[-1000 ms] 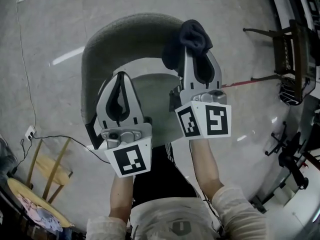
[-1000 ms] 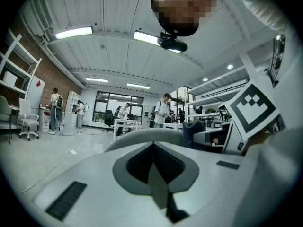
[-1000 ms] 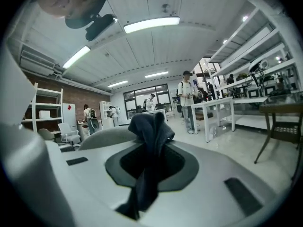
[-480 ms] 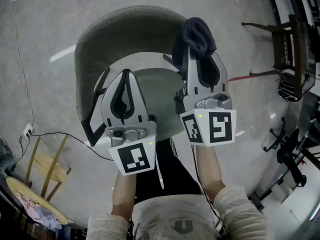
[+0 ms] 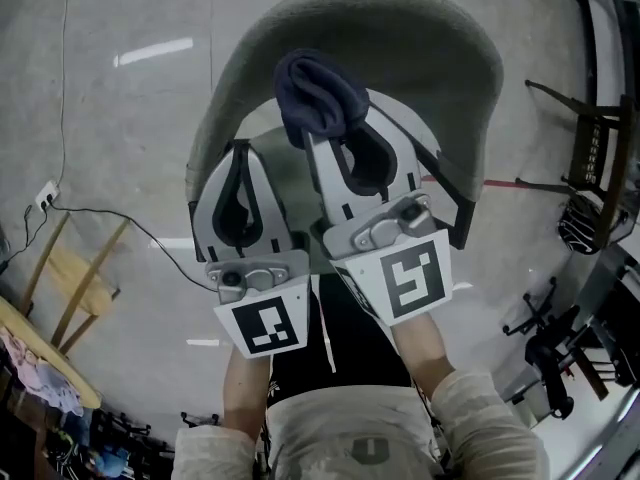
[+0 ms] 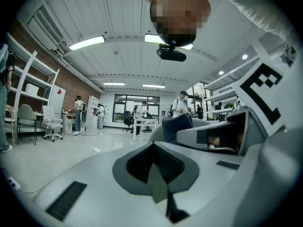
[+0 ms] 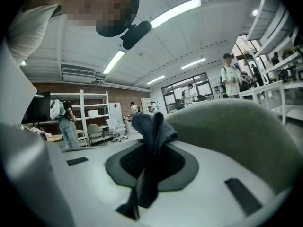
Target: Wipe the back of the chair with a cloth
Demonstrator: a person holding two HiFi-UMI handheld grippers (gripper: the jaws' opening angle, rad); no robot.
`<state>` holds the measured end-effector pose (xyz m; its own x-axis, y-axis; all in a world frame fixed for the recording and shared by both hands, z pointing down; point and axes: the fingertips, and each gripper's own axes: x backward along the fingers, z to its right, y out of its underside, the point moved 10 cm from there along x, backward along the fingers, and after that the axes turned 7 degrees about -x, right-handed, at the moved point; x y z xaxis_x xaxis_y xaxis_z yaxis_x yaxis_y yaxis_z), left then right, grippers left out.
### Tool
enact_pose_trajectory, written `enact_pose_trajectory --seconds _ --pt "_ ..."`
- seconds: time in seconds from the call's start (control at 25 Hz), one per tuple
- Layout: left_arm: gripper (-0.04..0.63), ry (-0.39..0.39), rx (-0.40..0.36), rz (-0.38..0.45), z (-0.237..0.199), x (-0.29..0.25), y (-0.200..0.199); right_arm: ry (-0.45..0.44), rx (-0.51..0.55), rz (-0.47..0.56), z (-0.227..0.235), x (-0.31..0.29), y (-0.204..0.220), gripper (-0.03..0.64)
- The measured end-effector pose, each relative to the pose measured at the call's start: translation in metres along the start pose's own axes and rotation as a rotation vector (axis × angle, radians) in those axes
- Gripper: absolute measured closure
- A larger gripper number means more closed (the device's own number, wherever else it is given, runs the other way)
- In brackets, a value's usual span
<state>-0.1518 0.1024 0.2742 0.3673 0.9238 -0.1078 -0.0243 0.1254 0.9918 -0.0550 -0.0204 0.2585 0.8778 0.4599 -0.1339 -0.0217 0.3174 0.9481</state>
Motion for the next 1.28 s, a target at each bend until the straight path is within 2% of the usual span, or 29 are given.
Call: enact_pose_trajectory --seconds 0.2,0.56,0.76,0.92,1.08,1.28 --pt "0.580 -0.068 0.026 -0.075 -0.025 0.024 0.022 -0.090 -0.056 -0.045 -0.033 -0.023 0.026 0.558" --pt "0.580 -0.114 0.042 -0.086 -0.042 0.035 0.030 -0.156 -0.063 -0.093 -0.056 -0.047 0.043 0.557" --pt "0.580 -0.108 0.047 -0.081 -0.042 0.031 0.037 -0.109 -0.037 -0.103 -0.050 -0.058 0.050 0.557" --pt "0.580 -0.096 0.057 -0.074 -0.035 0.026 0.044 -0.077 0.020 -0.072 -0.033 -0.059 0.049 0.558" --pt "0.580 -0.080 0.078 -0.056 -0.028 0.017 0.050 -0.063 0.017 -0.062 -0.028 -0.056 0.049 0.558" --pt "0.580 -0.040 0.069 -0.042 -0.016 0.007 0.055 0.041 0.057 -0.030 -0.003 -0.050 0.047 0.558"
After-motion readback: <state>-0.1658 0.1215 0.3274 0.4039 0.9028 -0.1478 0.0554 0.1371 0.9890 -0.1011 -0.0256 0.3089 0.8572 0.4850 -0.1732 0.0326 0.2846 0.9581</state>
